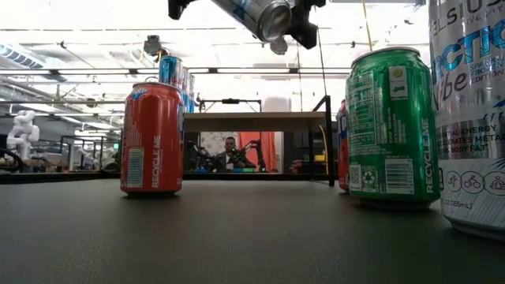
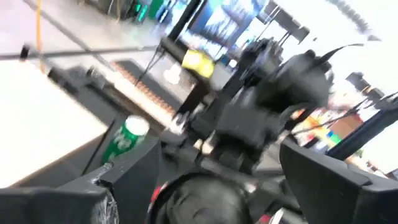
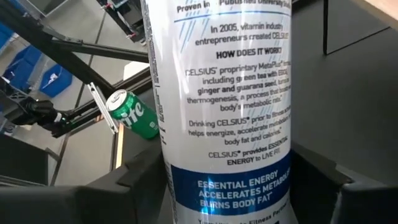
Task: Place canned beverage on shelf
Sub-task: Put the top white-blue soda can on the shelf
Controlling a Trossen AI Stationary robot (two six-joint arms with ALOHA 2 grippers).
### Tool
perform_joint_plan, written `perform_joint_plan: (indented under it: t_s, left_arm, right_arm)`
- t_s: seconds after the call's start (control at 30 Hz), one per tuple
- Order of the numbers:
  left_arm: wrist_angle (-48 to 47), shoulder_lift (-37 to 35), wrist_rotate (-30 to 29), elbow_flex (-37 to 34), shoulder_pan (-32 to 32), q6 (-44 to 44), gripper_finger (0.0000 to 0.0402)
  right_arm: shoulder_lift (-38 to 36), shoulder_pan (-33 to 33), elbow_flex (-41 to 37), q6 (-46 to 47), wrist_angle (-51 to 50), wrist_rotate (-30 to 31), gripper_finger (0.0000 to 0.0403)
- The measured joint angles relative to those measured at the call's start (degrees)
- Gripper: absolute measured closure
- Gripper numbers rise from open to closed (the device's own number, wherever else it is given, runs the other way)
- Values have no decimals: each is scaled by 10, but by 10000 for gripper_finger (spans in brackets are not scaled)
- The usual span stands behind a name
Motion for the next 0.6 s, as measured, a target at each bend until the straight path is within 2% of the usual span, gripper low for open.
perform_joint_plan:
  t_s: [0.17,0.33,0.6]
  left_arm:
    - [-7,-32,-7,0,13,4,70]
    - [-17,-61,-3,0,28,38,70]
    - [-21,-95,86,0,66,77,70]
  right_arm:
    - [0,-5,0,10,13,-35,154]
    - [0,-21,0,27,47,-114,154]
    - [0,-58,0,77,139,-254,154]
